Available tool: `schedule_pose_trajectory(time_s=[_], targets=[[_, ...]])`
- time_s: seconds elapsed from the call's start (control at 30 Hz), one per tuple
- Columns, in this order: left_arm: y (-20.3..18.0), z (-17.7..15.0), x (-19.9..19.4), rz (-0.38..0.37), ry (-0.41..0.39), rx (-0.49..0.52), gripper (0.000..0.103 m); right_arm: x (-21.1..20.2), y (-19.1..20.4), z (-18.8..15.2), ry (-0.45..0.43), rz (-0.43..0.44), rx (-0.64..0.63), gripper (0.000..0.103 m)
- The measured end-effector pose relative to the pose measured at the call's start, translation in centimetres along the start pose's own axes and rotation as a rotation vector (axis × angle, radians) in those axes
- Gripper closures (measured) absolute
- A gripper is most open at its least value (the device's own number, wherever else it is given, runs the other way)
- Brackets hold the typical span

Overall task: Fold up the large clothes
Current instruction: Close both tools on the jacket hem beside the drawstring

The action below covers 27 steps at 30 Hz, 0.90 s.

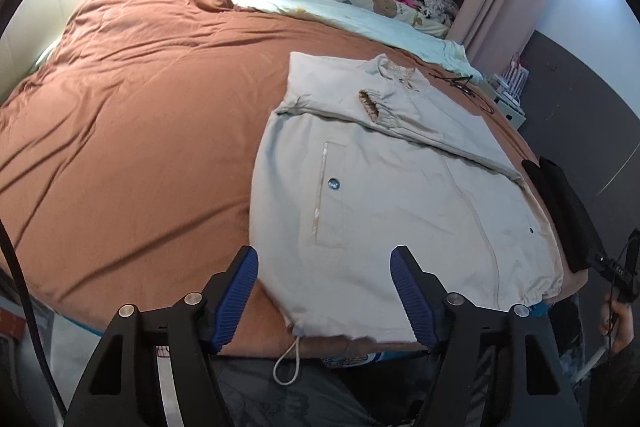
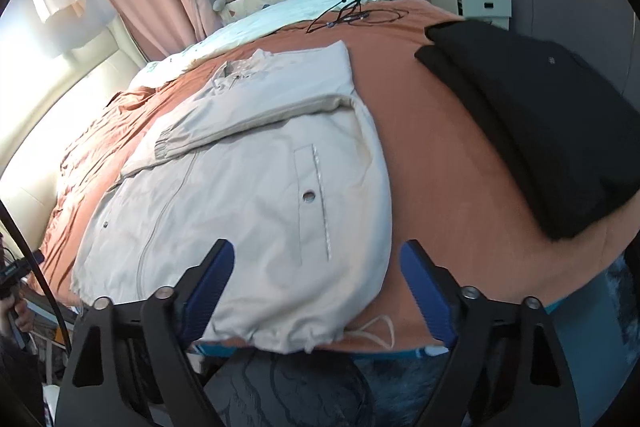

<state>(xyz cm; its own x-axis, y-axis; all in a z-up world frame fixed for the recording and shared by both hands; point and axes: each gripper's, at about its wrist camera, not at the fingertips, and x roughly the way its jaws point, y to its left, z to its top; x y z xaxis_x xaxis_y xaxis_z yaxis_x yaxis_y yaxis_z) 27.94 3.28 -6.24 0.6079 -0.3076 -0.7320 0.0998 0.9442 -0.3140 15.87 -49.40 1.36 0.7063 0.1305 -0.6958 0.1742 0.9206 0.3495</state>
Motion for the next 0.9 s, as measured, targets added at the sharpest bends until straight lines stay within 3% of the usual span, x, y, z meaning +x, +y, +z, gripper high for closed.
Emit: schedule_pose_trajectory(time_s=[0.37, 0.43, 0.57, 0.73, 0.9], targets=[[4.3, -2.0, 4.4, -0.019, 0.082, -0.089, 0.048, 2.9, -3.4, -1.5, -0.010, 0.049, 0.115, 0.023], [4.9, -2.4, 5.6, -0.023, 0.098, -0.110, 0.049, 3.9, -3.7, -1.6, 0.003, 0.049, 0.125, 0.028], [5.6, -2.7, 8.0, -0.025, 0.141, -0.145, 0.058, 5.7, -4.6, -1.0, 0.028, 0.047, 0.156, 0.029], [6.0, -1.9, 9.6, -0.032, 0.154, -0.157, 0.058, 7.6, -5.7, -0.2, 0.048, 0.045, 0.193, 0.029], [6.0, -0.7, 11.1, -0.038, 0.170, -0.162, 0.062, 9.8, -6.8, 0.7, 0.066, 0.105, 0.254, 0.029]])
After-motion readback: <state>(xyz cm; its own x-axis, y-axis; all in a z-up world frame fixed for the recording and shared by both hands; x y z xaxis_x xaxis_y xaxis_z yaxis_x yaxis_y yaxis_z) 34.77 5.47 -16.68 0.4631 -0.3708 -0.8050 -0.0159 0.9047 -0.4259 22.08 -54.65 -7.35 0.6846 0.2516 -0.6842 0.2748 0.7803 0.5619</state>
